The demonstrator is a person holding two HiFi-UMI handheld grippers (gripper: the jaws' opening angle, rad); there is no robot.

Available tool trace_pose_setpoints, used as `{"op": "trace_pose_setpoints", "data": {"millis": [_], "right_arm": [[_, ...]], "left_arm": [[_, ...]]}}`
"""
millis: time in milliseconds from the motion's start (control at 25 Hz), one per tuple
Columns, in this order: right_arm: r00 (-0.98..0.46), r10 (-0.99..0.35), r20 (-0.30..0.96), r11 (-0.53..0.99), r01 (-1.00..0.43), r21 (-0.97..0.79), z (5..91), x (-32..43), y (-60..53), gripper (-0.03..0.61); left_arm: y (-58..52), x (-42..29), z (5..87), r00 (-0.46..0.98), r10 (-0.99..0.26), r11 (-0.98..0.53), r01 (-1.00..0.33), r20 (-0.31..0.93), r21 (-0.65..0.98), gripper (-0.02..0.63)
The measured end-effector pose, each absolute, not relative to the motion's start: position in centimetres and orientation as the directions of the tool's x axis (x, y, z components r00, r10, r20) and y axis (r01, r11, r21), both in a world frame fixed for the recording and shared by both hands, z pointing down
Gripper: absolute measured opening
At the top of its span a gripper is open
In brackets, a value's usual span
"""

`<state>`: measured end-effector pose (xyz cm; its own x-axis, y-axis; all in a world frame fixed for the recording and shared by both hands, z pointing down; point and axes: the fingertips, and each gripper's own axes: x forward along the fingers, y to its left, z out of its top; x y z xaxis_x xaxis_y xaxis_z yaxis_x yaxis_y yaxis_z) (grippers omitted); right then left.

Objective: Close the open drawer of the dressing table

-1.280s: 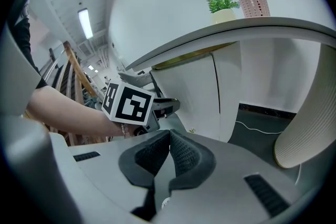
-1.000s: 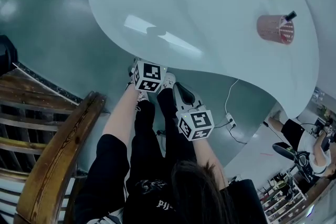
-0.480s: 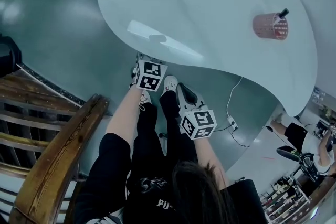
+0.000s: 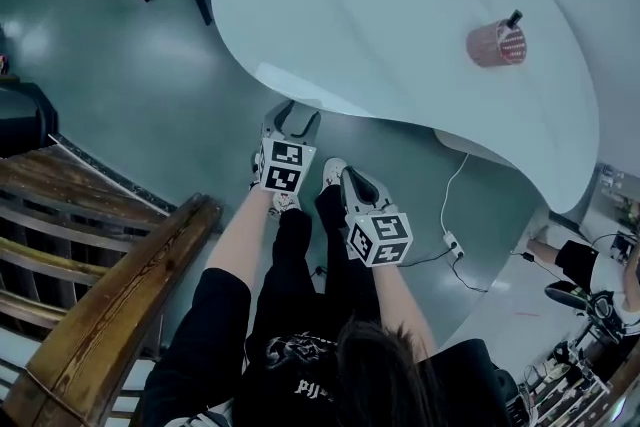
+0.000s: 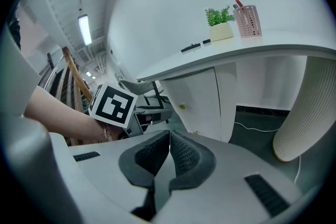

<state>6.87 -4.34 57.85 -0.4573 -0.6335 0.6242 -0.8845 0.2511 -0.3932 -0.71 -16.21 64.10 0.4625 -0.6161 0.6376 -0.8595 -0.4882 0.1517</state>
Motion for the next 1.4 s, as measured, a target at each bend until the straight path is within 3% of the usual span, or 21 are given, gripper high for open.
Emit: {"op": "trace_pose_setpoints", "data": {"millis": [400, 1400], "right_arm": [[-0.445, -0.698, 0.561, 0.270, -0.889, -0.368, 52.9, 5.0, -2.4, 0.026], [-0.426, -0.778, 0.461, 0.309, -0.899, -0.310, 43.7, 6.9, -1.9, 0.028]], "left_arm": [[-10.4, -1.9, 55.5, 0.536, -0.633, -0.570, -0.811, 0.559, 0.133, 0.216], [-4.4, -3.3, 44.1, 0.487, -0.735, -0.466, -0.868, 0.472, 0.170, 0.216]]}}
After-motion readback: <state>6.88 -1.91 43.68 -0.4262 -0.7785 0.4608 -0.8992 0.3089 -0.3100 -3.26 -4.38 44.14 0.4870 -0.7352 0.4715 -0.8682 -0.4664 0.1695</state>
